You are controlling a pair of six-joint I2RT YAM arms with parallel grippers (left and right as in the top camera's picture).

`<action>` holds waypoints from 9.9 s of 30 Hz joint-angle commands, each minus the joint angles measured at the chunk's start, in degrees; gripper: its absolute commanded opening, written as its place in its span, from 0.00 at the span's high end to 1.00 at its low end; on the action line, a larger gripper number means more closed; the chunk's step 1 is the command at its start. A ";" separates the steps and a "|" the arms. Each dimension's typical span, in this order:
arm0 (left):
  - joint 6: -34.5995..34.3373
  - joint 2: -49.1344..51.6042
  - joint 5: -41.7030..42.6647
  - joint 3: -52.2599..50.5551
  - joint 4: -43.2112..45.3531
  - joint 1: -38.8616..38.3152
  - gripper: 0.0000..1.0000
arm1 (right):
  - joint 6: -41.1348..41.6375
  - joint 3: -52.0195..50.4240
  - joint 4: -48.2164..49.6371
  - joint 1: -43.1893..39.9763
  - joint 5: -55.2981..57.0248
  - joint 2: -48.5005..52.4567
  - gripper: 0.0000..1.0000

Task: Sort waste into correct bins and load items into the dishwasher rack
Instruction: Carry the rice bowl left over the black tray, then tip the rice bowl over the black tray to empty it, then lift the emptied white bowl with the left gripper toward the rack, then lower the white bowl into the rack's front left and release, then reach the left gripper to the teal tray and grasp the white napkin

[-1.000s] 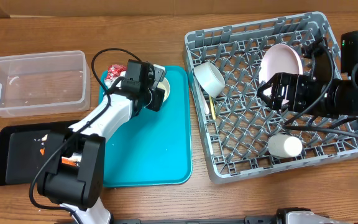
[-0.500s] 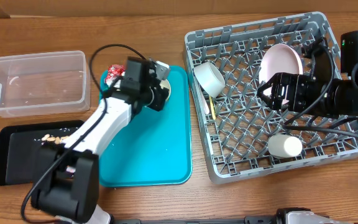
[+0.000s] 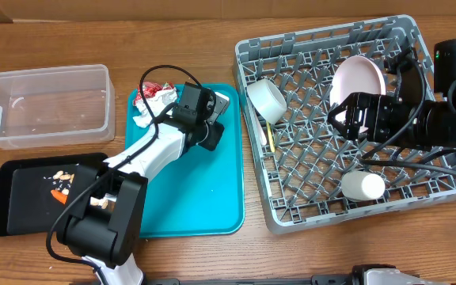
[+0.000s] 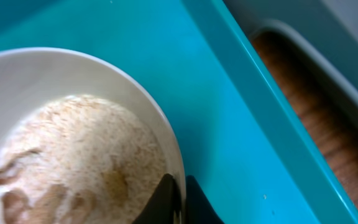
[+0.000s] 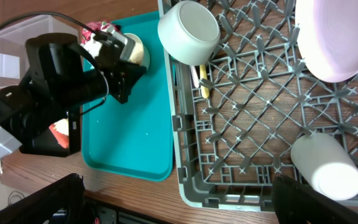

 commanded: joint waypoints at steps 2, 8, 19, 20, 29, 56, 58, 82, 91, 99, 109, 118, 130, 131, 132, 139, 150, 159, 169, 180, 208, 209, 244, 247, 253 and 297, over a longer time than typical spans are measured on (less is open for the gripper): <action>-6.91 -0.02 -2.25 0.02 -1.75 0.07 0.96 | -0.13 0.17 0.11 0.26 -0.04 -0.48 0.00; -14.27 -6.16 -5.03 0.04 -7.78 0.07 0.96 | -0.15 0.17 0.11 0.26 -0.02 -0.48 0.00; -29.20 -29.11 -3.67 0.02 -24.50 0.15 0.96 | -0.15 0.17 0.11 0.26 -0.04 -0.48 0.00; -30.03 -30.99 -3.10 0.02 -25.57 0.31 0.96 | -0.15 0.17 0.11 0.26 -0.04 -0.48 0.00; -36.11 -41.64 3.19 0.00 -36.96 12.35 0.96 | -0.15 0.17 0.11 0.26 -0.02 -0.48 0.00; 3.26 -33.24 82.34 -27.36 -21.03 83.30 0.96 | -0.13 0.17 0.11 0.26 -0.04 -0.48 0.00; 4.22 -31.43 83.71 -28.33 -19.45 83.97 0.96 | -0.13 0.17 0.11 0.26 -0.04 -0.48 0.00; 10.64 -26.86 82.42 -28.44 -20.70 85.90 0.96 | -0.11 0.17 0.11 0.26 -0.07 -0.48 0.00; 6.36 -26.75 80.32 -28.44 -17.57 86.42 0.96 | -0.11 0.17 0.11 0.26 -0.07 -0.48 0.00; 4.24 -27.21 84.52 -28.41 -19.12 86.40 0.96 | -0.11 0.17 0.11 0.26 -0.07 -0.48 0.00; 5.97 -27.30 83.43 -28.41 -21.22 85.55 0.96 | -0.11 0.17 0.11 0.26 -0.07 -0.48 0.00; 8.04 -34.99 84.39 -24.96 -23.63 67.80 0.96 | -0.11 0.17 0.11 0.26 -0.70 -0.48 0.00; -36.70 -41.27 54.60 -14.32 18.27 29.99 0.96 | -0.13 0.17 0.11 0.26 -0.68 -0.48 0.00; -39.47 -41.07 52.68 -14.32 21.09 27.63 0.96 | -0.13 0.17 0.11 0.26 -0.68 -0.48 0.00; -42.66 -40.61 50.05 -14.32 24.26 24.35 0.96 | -0.13 0.17 0.11 0.26 -0.68 -0.48 0.00; -57.53 -31.78 38.36 -14.32 42.12 5.51 0.96 | -0.11 0.17 0.13 0.26 -0.68 -0.48 0.00; -77.20 -9.90 34.14 -14.32 73.75 -6.45 0.96 | -0.11 0.17 0.11 0.26 -0.68 -0.48 0.00; -88.08 3.82 27.52 -14.32 90.77 -12.55 0.96 | -0.13 0.17 0.11 0.26 -0.68 -0.48 0.00; -89.02 5.51 23.69 -14.34 91.60 -14.73 0.96 | -0.13 0.17 0.11 0.26 -0.68 -0.48 0.00; -89.81 5.51 25.88 -16.87 91.08 -14.78 0.96 | -0.13 0.17 0.11 0.26 -0.66 -0.48 0.00; -92.32 5.49 27.21 -23.67 94.88 -14.56 0.80 | -0.13 0.17 0.11 0.26 -0.63 -0.48 0.00; -92.32 5.49 27.21 -23.67 94.84 -14.56 0.79 | -0.13 0.17 0.11 0.26 -0.66 -0.48 0.00; -102.64 5.49 21.79 -26.58 101.31 -15.69 0.96 | -0.15 0.17 0.11 0.26 0.04 -0.48 0.00; -102.47 5.49 20.83 -28.79 101.39 -15.02 0.96 | -0.15 0.17 0.11 0.26 0.04 -0.48 0.00; -100.56 5.49 18.93 -29.99 102.38 -14.91 0.83 | -0.15 0.17 0.11 0.26 0.02 -0.48 0.00; -44.96 -42.58 4.17 -25.14 0.63 5.62 0.00 | -0.13 0.17 0.11 0.26 1.49 -0.48 0.00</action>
